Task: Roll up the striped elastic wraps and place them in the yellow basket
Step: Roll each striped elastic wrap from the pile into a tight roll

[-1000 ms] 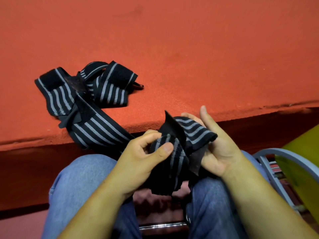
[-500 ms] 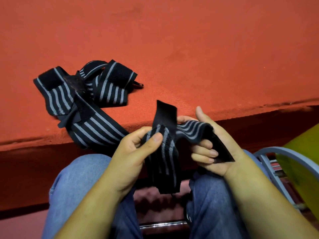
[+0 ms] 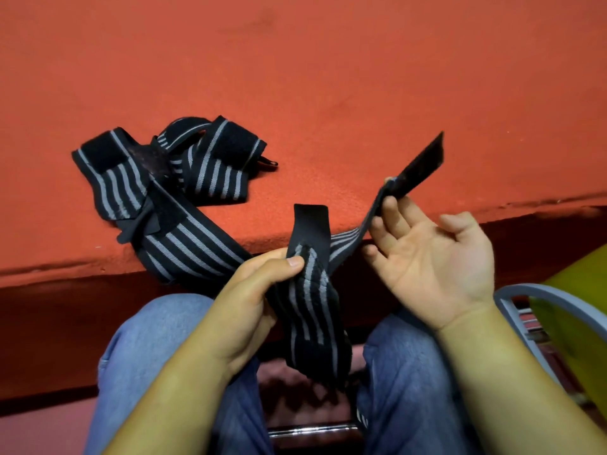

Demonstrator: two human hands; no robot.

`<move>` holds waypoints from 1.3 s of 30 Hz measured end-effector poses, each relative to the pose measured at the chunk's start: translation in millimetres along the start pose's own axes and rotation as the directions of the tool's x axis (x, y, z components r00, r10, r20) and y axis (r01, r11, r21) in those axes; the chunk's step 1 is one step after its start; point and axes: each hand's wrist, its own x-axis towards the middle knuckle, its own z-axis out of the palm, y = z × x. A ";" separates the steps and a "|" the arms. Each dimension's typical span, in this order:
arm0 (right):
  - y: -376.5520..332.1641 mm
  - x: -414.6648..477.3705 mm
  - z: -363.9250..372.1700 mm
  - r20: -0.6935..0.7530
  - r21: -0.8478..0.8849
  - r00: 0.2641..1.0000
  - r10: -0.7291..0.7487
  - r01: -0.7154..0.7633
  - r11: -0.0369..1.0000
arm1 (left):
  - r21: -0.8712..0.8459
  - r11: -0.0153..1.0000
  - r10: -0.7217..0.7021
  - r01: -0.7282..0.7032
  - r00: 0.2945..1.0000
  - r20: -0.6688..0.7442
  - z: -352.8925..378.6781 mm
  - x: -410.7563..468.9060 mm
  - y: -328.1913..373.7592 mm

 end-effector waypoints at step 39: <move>19.3 3.2 7.8 -0.116 -0.305 0.989 -0.087 0.048 0.951 | 0.004 0.997 0.076 -0.076 0.993 -0.086 4.6 -1.5 0.1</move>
